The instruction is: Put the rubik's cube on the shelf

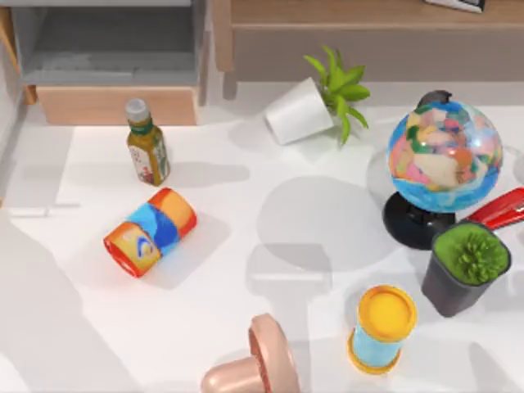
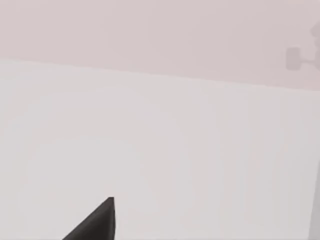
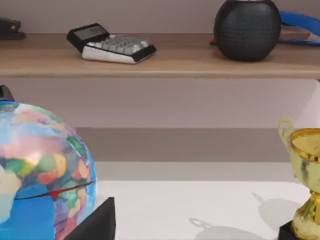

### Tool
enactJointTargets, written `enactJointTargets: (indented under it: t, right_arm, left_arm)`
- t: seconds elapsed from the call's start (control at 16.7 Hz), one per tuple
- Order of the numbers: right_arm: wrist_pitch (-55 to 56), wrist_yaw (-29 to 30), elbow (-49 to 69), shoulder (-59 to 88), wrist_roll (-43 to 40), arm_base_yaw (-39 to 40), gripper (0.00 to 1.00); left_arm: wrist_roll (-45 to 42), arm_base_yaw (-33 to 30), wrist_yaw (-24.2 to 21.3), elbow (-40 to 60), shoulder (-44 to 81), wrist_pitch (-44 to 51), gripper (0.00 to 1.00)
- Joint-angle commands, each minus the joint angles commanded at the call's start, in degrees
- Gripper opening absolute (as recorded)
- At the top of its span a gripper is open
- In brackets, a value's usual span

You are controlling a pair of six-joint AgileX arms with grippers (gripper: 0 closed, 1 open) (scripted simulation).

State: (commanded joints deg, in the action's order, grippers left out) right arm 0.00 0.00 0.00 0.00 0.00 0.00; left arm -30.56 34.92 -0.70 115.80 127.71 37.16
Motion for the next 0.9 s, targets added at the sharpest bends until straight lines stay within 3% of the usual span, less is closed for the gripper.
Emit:
enactJointTargets:
  t: [0.24,0.48,0.9]
  right_arm:
    - [0.0,0.0,0.0,0.0,0.0,0.0,1.00]
    - [0.0,0.0,0.0,0.0,0.0,0.0,1.00]
    - [0.0,0.0,0.0,0.0,0.0,0.0,1.00]
  left_arm:
    - [14.0,-8.0,0.2,10.5,4.3,20.2,1.00]
    - [24.9,-14.3,0.1,17.4,8.2,33.9,1.00]
    - [28.7,-16.6,0.0,19.3,10.4,38.4,1.00]
